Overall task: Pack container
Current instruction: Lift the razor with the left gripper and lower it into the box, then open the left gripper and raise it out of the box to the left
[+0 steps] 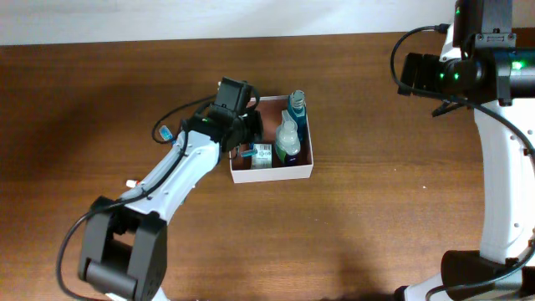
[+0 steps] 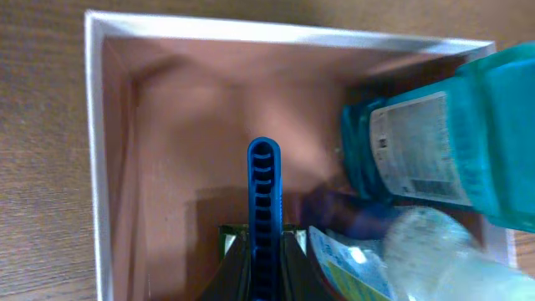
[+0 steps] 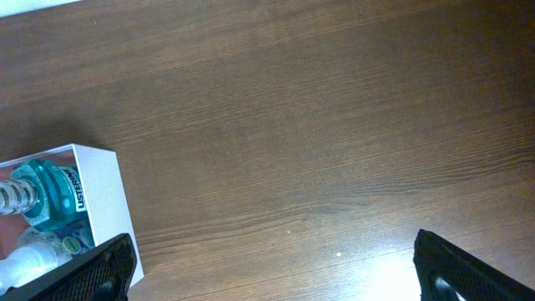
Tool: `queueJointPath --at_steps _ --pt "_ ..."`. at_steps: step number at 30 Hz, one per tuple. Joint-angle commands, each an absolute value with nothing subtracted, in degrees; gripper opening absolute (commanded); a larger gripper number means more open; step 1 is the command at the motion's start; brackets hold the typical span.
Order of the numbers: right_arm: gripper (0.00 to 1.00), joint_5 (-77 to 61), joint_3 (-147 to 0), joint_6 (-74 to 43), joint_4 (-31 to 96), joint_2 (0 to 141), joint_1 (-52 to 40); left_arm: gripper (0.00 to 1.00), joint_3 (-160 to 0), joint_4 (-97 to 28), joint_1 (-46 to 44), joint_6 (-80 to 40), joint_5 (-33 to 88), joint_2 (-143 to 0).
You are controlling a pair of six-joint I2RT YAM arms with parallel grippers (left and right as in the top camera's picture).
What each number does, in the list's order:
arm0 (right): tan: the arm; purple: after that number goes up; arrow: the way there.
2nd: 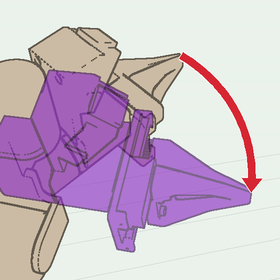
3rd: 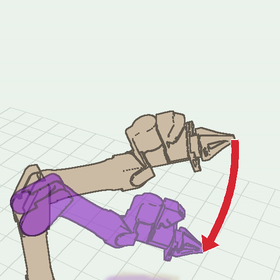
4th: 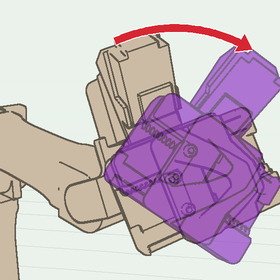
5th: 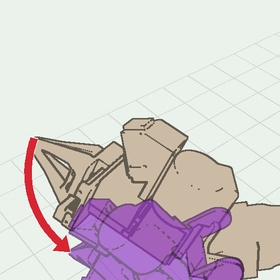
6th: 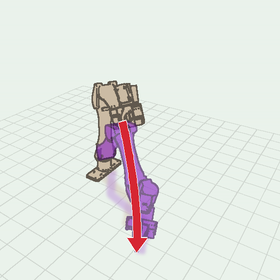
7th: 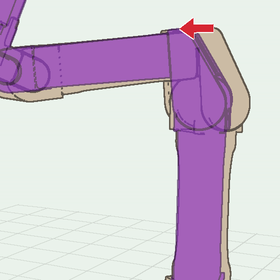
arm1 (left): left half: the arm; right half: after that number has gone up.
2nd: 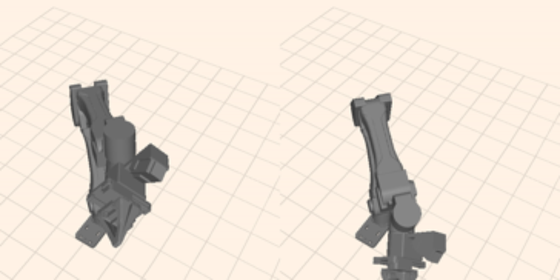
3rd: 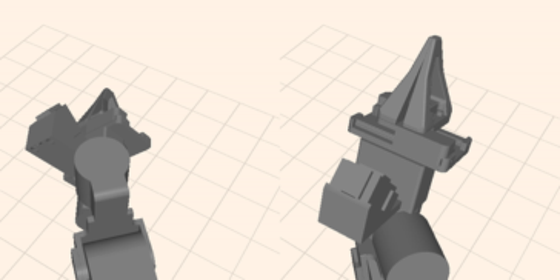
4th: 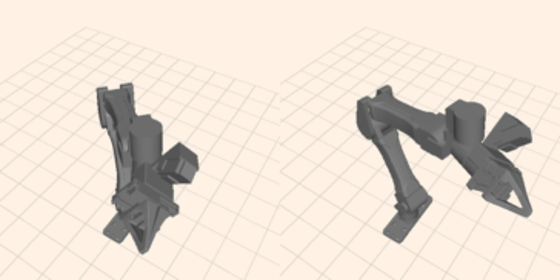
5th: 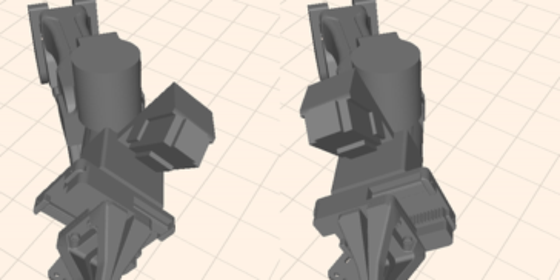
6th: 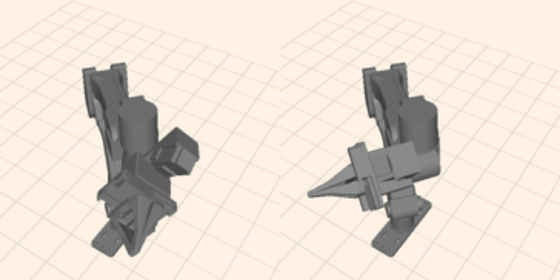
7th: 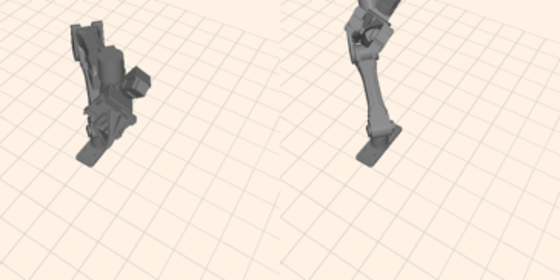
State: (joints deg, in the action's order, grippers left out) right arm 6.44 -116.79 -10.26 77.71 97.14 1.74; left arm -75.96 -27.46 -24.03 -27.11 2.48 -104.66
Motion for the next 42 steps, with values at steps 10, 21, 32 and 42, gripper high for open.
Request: queueJointPath --at_steps 10,21,32,42 --pt "0.99 7.1 -116.9 -10.0 77.6 97.2 2.0 0.01 -75.9 -24.8 -24.0 -27.8 1.6 -109.1" --pt "0.99 7.2 -116.9 -9.9 77.6 97.2 2.0 0.33 -75.9 -23.7 -23.9 -27.8 1.7 -109.6" --pt "0.99 7.1 -116.9 -9.9 77.6 97.2 2.0 0.34 -78.7 -25.2 -23.9 -25.3 1.6 -102.6" --pt "0.99 7.2 -116.9 -9.9 77.6 97.2 2.0 0.35 -78.7 -31.9 -20.9 -23.9 -13.4 -95.5"
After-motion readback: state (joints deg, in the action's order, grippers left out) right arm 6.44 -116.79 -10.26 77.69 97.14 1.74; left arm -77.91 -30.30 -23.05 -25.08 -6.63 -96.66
